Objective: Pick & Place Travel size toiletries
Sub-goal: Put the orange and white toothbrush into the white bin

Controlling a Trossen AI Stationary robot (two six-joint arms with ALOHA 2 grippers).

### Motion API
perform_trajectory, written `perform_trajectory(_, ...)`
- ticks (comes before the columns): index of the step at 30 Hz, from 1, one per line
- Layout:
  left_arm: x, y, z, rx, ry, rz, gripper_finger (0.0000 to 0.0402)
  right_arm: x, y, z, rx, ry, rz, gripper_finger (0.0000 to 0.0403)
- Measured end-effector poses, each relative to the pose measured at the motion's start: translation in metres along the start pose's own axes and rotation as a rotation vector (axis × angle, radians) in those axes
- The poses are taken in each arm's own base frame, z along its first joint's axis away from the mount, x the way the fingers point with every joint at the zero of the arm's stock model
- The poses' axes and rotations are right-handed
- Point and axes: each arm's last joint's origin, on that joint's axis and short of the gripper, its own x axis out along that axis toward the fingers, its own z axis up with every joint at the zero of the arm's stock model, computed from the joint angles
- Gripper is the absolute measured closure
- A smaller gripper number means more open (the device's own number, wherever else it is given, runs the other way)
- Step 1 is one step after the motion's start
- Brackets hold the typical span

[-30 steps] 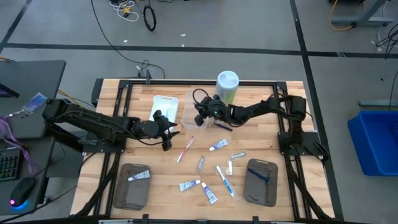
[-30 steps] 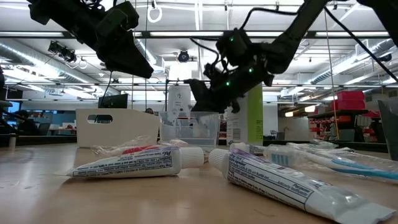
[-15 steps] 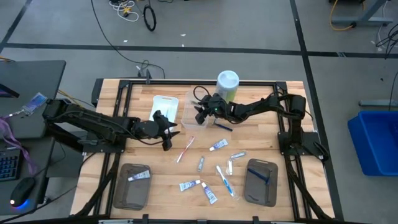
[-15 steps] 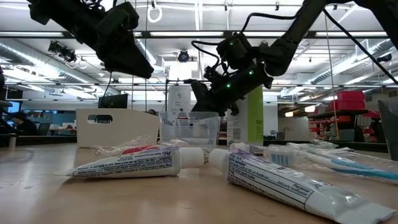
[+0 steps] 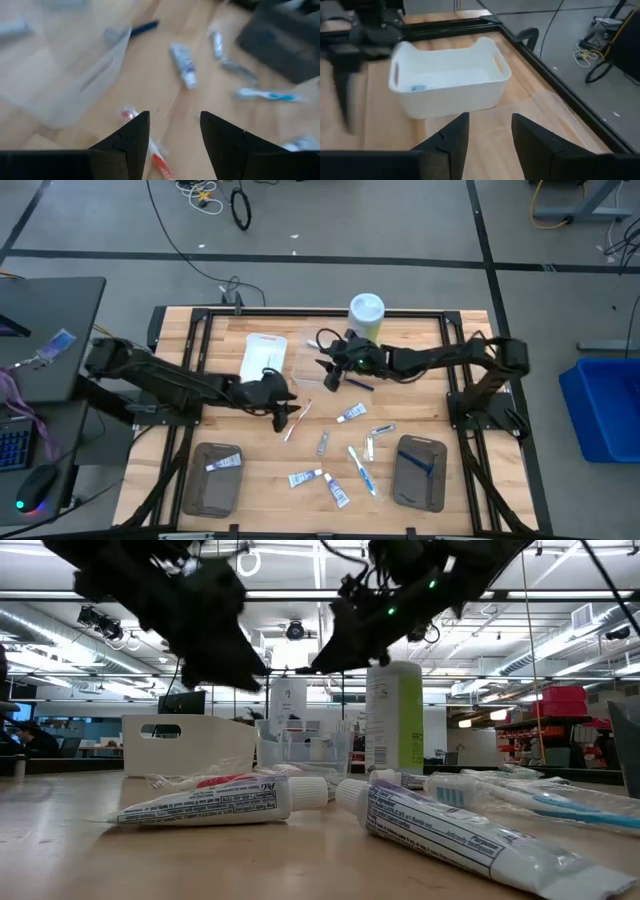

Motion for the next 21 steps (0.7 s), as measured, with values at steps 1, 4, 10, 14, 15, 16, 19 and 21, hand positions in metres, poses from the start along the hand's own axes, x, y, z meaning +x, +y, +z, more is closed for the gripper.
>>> perform_trajectory(1, 0.007, -0.001, -0.002, 0.005, 0.018, 0.010, 0.0219, -0.007, 0.001, 0.001, -0.012, 0.029, 0.002, 0.0247)
perform_trajectory(4, 0.024, -0.005, -0.006, 0.053, 0.111, 0.041, 0.0222, -0.022, 0.006, -0.002, -0.037, 0.121, 0.017, 0.0248)
perform_trajectory(10, 0.046, -0.016, 0.006, 0.078, 0.374, 0.144, 0.0223, -0.040, 0.011, -0.014, -0.022, 0.292, 0.025, 0.0249)
perform_trajectory(14, 0.060, -0.024, 0.013, 0.106, 0.483, 0.216, 0.0223, -0.043, 0.012, -0.021, -0.066, 0.365, 0.024, 0.0249)
perform_trajectory(15, 0.064, -0.025, 0.013, 0.100, 0.508, 0.216, 0.0223, -0.044, 0.012, -0.023, -0.076, 0.380, 0.023, 0.0249)
perform_trajectory(16, 0.070, -0.028, 0.012, 0.084, 0.516, 0.198, 0.0223, -0.044, 0.011, -0.024, -0.081, 0.397, 0.022, 0.0250)
perform_trajectory(19, 0.082, -0.026, -0.001, 0.076, 0.602, 0.181, 0.0225, -0.045, 0.011, -0.025, -0.078, 0.406, 0.020, 0.0251)
perform_trajectory(21, 0.090, -0.024, -0.009, 0.068, 0.630, 0.197, 0.0228, -0.045, 0.011, -0.026, -0.082, 0.419, 0.019, 0.0251)
